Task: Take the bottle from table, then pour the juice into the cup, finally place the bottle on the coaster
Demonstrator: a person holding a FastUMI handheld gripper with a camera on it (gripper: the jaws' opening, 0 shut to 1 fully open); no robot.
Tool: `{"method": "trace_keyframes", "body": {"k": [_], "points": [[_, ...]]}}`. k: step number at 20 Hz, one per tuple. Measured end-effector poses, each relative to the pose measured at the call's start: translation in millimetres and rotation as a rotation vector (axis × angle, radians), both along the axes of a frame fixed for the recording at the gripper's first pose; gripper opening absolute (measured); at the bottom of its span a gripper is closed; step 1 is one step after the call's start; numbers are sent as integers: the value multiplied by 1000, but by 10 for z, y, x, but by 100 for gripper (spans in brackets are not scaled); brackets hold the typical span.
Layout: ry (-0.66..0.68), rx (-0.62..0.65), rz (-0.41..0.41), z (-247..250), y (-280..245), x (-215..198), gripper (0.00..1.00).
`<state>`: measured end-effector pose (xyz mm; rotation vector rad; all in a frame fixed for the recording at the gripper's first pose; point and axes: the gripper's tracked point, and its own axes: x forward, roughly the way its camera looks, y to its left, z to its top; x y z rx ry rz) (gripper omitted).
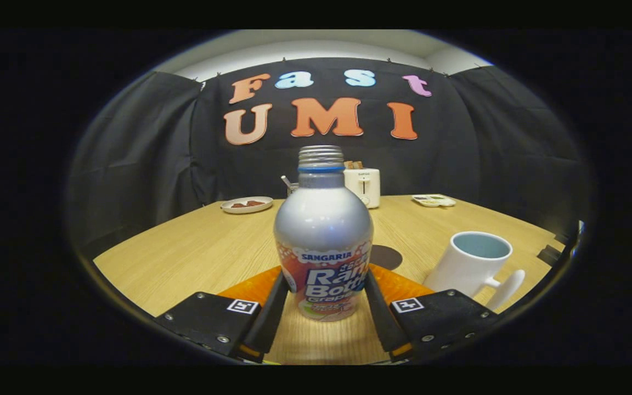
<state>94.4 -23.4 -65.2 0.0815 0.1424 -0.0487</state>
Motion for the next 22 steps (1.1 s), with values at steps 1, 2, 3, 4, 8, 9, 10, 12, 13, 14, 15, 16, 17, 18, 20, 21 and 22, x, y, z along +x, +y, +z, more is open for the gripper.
{"method": "trace_keyframes", "body": {"k": [1, 2, 3, 4, 8, 9, 10, 12, 13, 14, 15, 16, 17, 18, 20, 21, 22], "points": [[-3, 22, -14, 27, -26, -37, 73], [-7, 42, -22, 40, -30, -72, 73], [-11, 69, -29, 60, -41, -101, 73], [-16, 101, -29, 89, -36, -134, 73], [-42, 236, -3, 241, 70, -218, 73], [-49, 262, 0, 284, 90, -231, 73], [-53, 284, 2, 305, 87, -247, 73], [-56, 338, 2, 342, 78, -260, 73], [-60, 366, 1, 364, 70, -270, 73], [-62, 391, -1, 384, 58, -274, 73], [-61, 413, -1, 399, 54, -265, 73], [-59, 434, -1, 407, 44, -265, 73], [-59, 456, -4, 423, 28, -253, 73], [-60, 481, -8, 434, 4, -256, 73], [-61, 551, -14, 454, -44, -239, 73], [-60, 593, -18, 455, -61, -228, 73], [-60, 631, -22, 454, -69, -209, 73]]}}
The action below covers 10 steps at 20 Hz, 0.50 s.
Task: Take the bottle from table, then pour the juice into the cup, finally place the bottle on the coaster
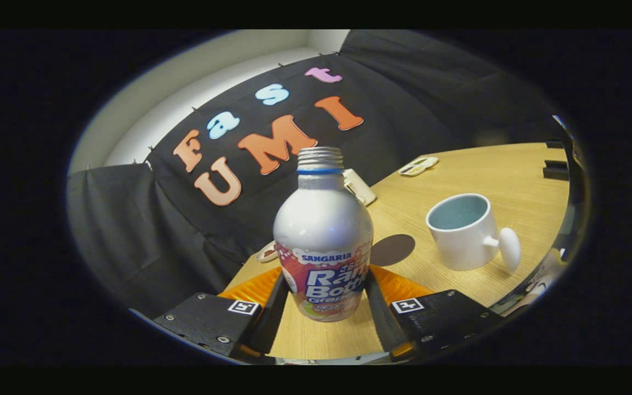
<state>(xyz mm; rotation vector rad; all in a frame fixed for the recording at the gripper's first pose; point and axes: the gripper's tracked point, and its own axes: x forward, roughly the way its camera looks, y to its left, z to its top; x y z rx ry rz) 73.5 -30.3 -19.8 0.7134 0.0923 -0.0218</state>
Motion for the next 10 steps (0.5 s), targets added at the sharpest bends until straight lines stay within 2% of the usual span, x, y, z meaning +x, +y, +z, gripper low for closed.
{"method": "trace_keyframes", "body": {"k": [10], "points": [[-15, 266, -15, 90, -23, 58, 73]]}}
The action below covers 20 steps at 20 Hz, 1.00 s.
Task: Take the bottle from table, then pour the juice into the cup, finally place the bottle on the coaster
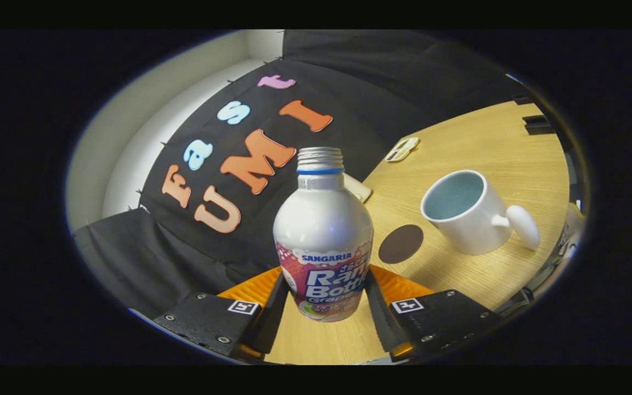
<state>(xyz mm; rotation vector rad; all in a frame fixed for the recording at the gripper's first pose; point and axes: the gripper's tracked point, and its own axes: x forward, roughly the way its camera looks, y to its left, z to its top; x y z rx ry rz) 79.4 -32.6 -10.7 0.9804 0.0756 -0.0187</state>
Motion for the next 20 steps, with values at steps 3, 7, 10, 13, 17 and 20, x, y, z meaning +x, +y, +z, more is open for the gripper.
{"method": "trace_keyframes", "body": {"k": [3, 7, 10, 13, 17, 20], "points": [[1, 59, -14, 42, -39, 31, 73], [0, 146, -7, 111, -16, 149, 73], [16, 211, -21, 119, -54, 188, 73], [38, 286, -44, 93, -104, 204, 73], [48, 416, -47, 91, -80, 218, 73], [46, 509, -35, 94, -18, 224, 73]]}}
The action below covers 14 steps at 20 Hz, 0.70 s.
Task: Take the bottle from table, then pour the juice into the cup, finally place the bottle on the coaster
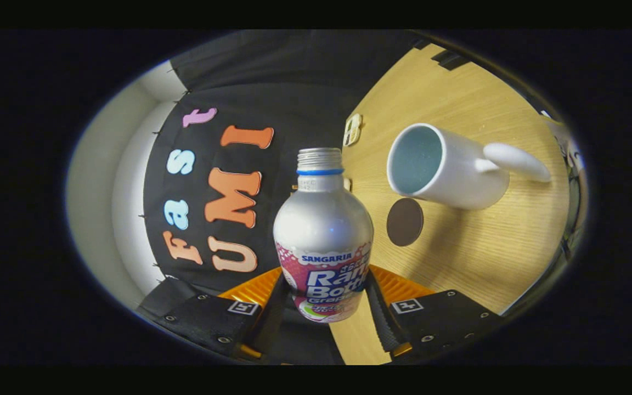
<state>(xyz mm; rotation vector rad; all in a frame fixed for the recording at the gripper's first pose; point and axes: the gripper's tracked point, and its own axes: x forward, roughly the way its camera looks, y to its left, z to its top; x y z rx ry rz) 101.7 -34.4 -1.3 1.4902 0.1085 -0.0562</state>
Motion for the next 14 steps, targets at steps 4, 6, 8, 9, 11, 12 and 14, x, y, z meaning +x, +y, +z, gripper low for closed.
{"method": "trace_keyframes", "body": {"k": [4, 6, 8, 9, 11, 12, 14], "points": [[36, 33, -2, -68, 10, 15, 73], [44, 53, -15, -69, -29, 14, 72], [51, 72, -21, -67, -66, 9, 72], [50, 89, -26, -49, -83, 30, 72], [48, 126, -30, 1, -113, 46, 72], [47, 143, -29, 20, -116, 33, 73], [51, 179, -33, 42, -150, 32, 72]]}}
